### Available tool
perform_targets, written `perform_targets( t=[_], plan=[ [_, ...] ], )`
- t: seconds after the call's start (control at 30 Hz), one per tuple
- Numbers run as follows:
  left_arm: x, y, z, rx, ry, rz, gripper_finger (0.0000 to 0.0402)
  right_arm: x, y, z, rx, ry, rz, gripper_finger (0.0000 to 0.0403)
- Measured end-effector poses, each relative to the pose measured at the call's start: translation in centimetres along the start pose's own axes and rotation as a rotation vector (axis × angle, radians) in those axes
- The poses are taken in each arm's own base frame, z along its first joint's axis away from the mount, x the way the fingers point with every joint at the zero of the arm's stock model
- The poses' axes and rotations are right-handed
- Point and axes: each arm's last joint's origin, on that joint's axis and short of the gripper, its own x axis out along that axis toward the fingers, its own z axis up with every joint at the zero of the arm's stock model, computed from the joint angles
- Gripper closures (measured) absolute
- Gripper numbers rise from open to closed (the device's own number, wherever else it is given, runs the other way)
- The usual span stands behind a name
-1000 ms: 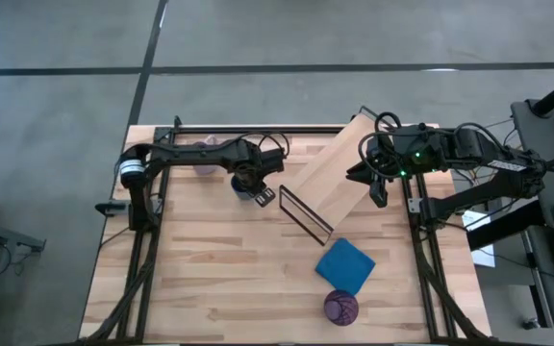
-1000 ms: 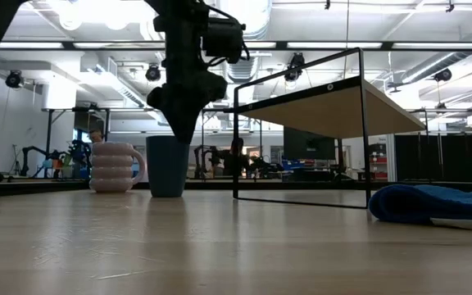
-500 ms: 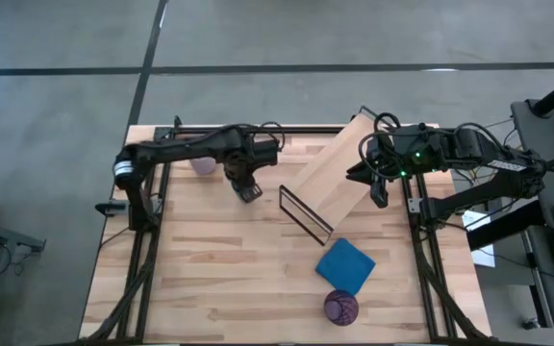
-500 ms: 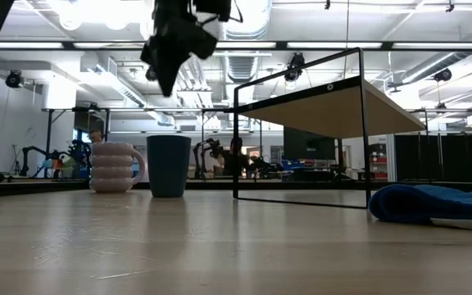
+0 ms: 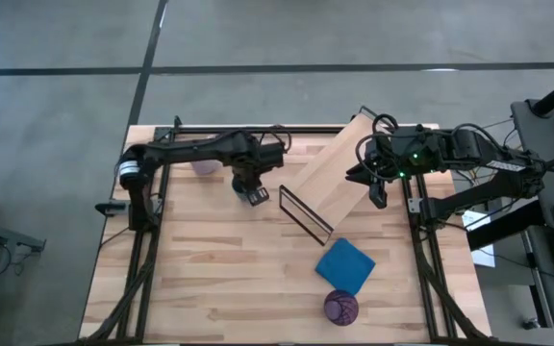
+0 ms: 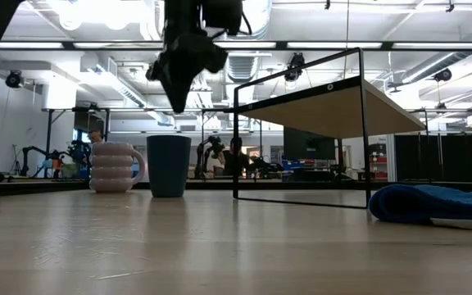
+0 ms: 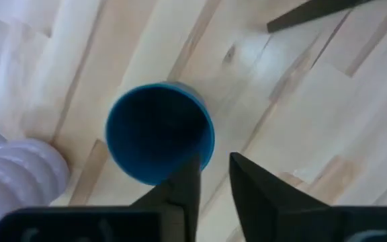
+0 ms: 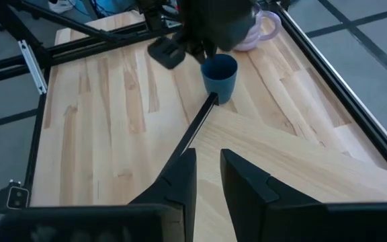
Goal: Stack small to large cups/mugs on shelf
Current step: Put the blue cup on the shelf
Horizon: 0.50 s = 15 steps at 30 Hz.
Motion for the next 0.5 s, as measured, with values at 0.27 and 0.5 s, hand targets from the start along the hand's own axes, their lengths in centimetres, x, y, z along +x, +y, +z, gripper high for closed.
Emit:
perform_targets(
  t=[0.27,0.5],
  plan=[
    [2.1,-0.4,0.4,-0.052,-0.033,-0.010,0.0282,0.0,0.0,0.0,0.000,0.001,0.001,0.0339],
    [3.0,-0.4,0.3,-0.083,-0.032,-0.008,0.0282,0.0,0.0,0.0,0.000,0.001,0.001,0.0339]
  ],
)
